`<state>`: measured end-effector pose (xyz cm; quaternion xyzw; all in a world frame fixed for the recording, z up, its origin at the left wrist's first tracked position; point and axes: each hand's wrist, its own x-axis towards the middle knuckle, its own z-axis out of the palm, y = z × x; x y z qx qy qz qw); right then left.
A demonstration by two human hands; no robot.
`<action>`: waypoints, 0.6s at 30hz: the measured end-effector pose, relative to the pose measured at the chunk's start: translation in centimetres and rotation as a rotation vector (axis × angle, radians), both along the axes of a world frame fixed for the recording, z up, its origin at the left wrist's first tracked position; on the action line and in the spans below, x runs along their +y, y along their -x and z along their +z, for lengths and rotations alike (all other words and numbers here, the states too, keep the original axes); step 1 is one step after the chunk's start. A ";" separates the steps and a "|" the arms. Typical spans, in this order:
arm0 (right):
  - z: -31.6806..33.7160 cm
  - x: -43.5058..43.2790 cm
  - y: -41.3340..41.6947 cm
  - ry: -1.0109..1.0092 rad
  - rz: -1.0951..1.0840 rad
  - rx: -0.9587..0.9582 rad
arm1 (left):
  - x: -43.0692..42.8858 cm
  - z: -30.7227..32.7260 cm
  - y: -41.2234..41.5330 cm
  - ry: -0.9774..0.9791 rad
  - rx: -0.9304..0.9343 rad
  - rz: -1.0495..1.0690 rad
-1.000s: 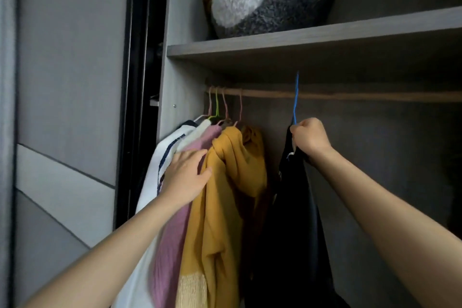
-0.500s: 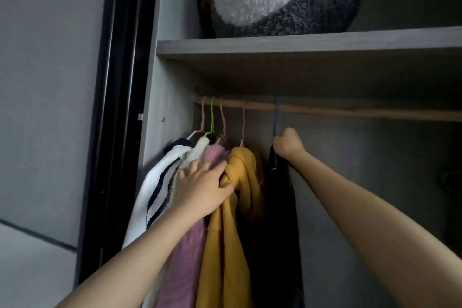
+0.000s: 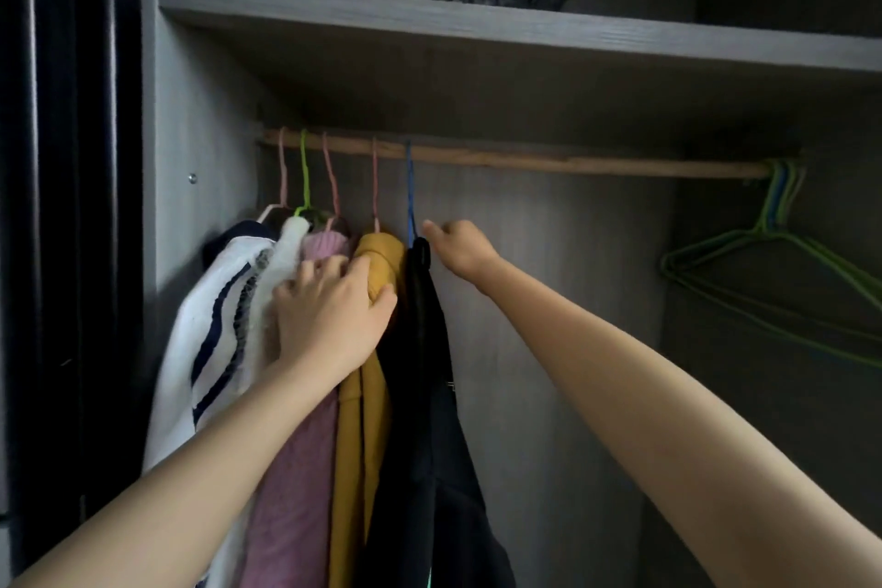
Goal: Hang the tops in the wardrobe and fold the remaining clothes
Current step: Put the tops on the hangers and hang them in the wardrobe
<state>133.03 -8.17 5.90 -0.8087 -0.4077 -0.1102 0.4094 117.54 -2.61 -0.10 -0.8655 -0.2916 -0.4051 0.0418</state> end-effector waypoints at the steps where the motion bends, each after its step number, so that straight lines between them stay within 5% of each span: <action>1: -0.1 -1.2 -0.5 -0.003 -0.035 -0.019 | -0.5 0.2 -0.2 -0.018 -0.040 -0.027; 8: -1.5 -13.8 -5.8 0.131 -0.513 -0.136 | -5.7 0.8 -4.2 -0.249 -0.163 -0.331; 18: -3.2 -35.4 -10.0 0.160 -1.131 -0.067 | -16.0 -2.0 -13.8 -0.157 0.110 -0.519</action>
